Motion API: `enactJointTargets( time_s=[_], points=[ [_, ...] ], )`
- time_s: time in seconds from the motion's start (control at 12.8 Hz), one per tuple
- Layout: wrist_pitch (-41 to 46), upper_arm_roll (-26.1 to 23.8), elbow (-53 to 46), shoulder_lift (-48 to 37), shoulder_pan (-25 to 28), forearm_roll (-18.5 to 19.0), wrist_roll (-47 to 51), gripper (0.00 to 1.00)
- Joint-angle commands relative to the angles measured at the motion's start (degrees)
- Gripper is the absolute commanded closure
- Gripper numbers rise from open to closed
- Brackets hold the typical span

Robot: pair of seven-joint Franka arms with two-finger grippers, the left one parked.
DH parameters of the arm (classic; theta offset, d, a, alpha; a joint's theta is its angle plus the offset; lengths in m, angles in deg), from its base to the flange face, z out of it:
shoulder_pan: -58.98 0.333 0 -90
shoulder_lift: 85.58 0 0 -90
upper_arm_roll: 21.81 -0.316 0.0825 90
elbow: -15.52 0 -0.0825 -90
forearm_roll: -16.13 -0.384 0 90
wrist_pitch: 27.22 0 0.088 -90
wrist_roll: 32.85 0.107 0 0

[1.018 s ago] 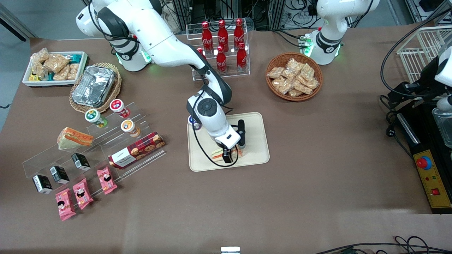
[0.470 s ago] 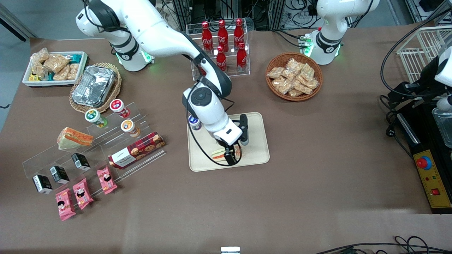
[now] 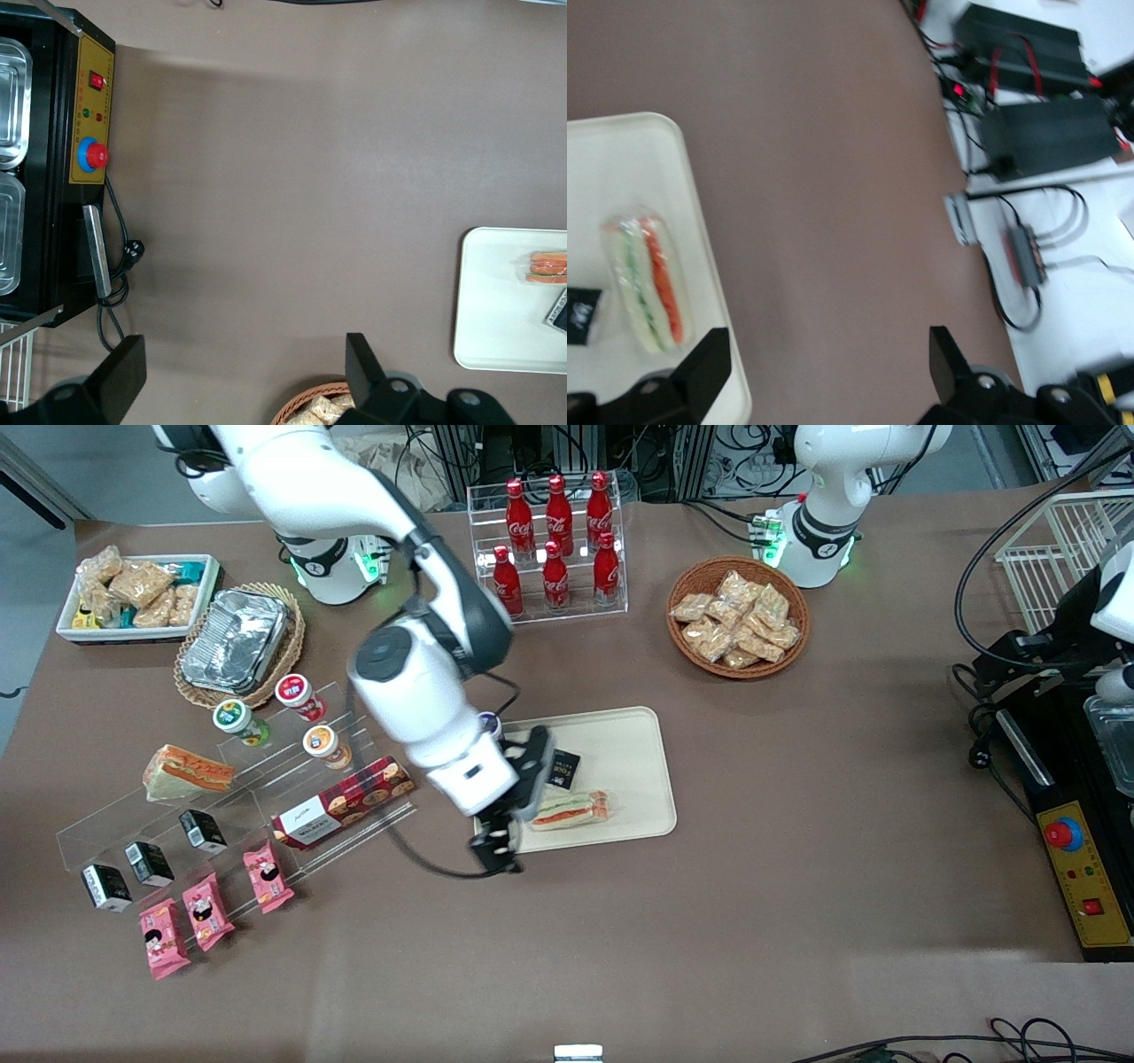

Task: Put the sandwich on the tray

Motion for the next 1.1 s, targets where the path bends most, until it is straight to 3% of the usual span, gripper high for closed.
enactJointTargets(
  time_s=[0.0,0.16,0.31,0.63,0.78,1.02],
  points=[
    [6.3,-0.7,1.2,-4.8,-4.9,0.1,4.5,0.01],
    [12.1,-0.9,1.2,-7.7,-11.1,-0.1,4.2,0.01],
    [19.3,-0.7,1.1,-10.4,-16.0,-3.1,4.4,0.01],
    [25.6,-0.4,1.2,-12.2,-27.6,-3.5,5.1,0.01],
    [27.8,-0.4,1.2,-12.9,-33.1,-3.4,9.3,0.01],
    [36.5,0.3,1.3,-16.7,-37.1,-2.7,17.2,0.01]
  ],
)
